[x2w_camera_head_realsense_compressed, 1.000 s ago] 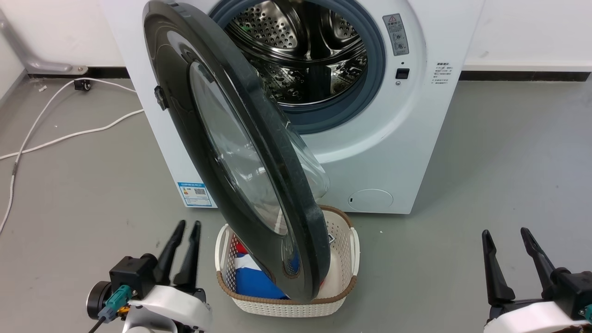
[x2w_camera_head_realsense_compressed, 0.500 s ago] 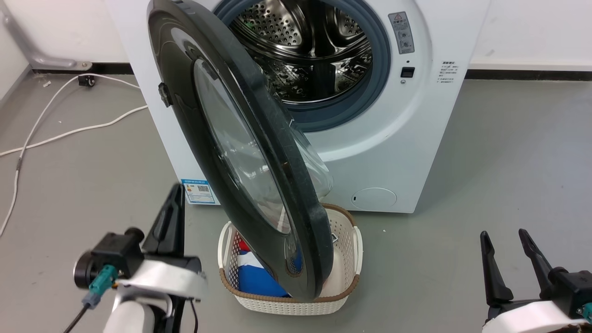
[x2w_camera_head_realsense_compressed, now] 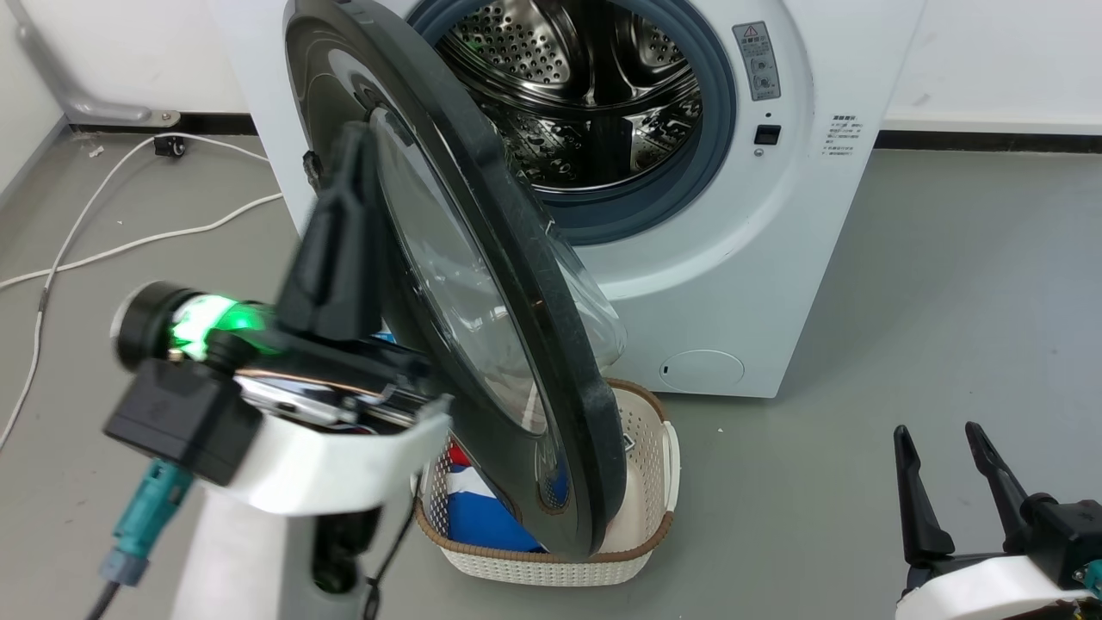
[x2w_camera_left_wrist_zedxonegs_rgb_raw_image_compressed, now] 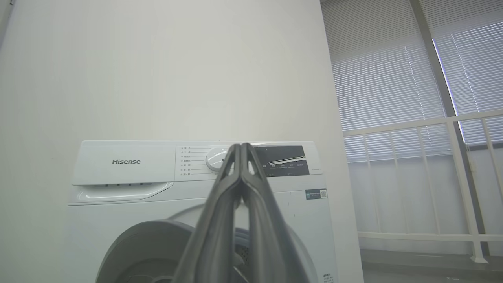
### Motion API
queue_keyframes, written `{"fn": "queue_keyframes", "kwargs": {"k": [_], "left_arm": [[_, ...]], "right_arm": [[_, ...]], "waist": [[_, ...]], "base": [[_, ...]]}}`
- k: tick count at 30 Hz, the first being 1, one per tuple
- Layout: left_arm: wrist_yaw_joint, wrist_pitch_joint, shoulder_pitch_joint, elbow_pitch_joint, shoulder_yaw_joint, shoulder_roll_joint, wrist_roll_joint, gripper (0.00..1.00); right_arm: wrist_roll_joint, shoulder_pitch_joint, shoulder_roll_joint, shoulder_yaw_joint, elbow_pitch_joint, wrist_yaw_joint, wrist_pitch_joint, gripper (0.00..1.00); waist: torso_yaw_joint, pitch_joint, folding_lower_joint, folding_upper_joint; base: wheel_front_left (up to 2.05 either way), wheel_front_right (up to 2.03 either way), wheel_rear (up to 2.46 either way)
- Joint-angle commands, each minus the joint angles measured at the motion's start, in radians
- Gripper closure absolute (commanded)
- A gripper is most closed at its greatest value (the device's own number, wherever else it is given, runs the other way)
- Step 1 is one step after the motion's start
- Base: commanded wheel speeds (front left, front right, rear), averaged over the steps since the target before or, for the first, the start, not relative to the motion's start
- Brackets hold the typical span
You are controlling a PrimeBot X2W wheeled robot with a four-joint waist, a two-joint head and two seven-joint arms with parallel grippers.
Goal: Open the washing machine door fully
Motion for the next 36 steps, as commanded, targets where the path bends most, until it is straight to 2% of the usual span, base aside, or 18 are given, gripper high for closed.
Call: {"fn": "queue_keyframes", "kwargs": {"k": [1,9,15,20,27,36], "left_arm": [[0.002,0.005,-0.015,-0.028,-0.048,-0.007,-0.014,1.0],[0.001,0.112,0.016,-0.098,-0.305,-0.012,-0.097,1.0],[0.0,0.217,0.068,-0.065,-0.502,0.025,-0.174,1.0],[0.0,0.282,0.118,-0.008,-0.588,0.048,-0.209,1.0],[0.02,0.301,0.156,0.177,-0.624,0.062,-0.201,1.0],[0.101,0.186,0.101,0.389,-0.557,0.026,-0.182,1.0]], "right_arm": [[-0.002,-0.011,0.005,-0.001,0.003,0.0,-0.005,0.0],[-0.005,-0.014,0.008,-0.007,0.009,0.0,-0.013,0.0],[-0.005,-0.011,0.009,-0.007,0.014,0.0,-0.016,0.0],[-0.003,-0.008,0.01,0.001,0.019,0.0,-0.018,0.0],[0.001,-0.009,0.01,0.008,0.024,0.0,-0.021,0.0],[0.007,-0.006,0.01,0.004,0.029,0.0,-0.017,0.0]], "waist": [[-0.001,-0.001,0.0,0.0],[-0.003,-0.003,0.0,0.0],[-0.002,-0.004,0.0,0.0],[-0.008,-0.005,0.0,0.0],[-0.022,-0.001,0.0,0.0],[-0.037,-0.002,0.0,0.0]], "base": [[0.0,0.0,0.0],[0.0,0.0,0.0],[0.0,0.0,0.0],[0.0,0.0,0.0],[0.0,0.0,0.0],[0.0,0.0,0.0]]}}
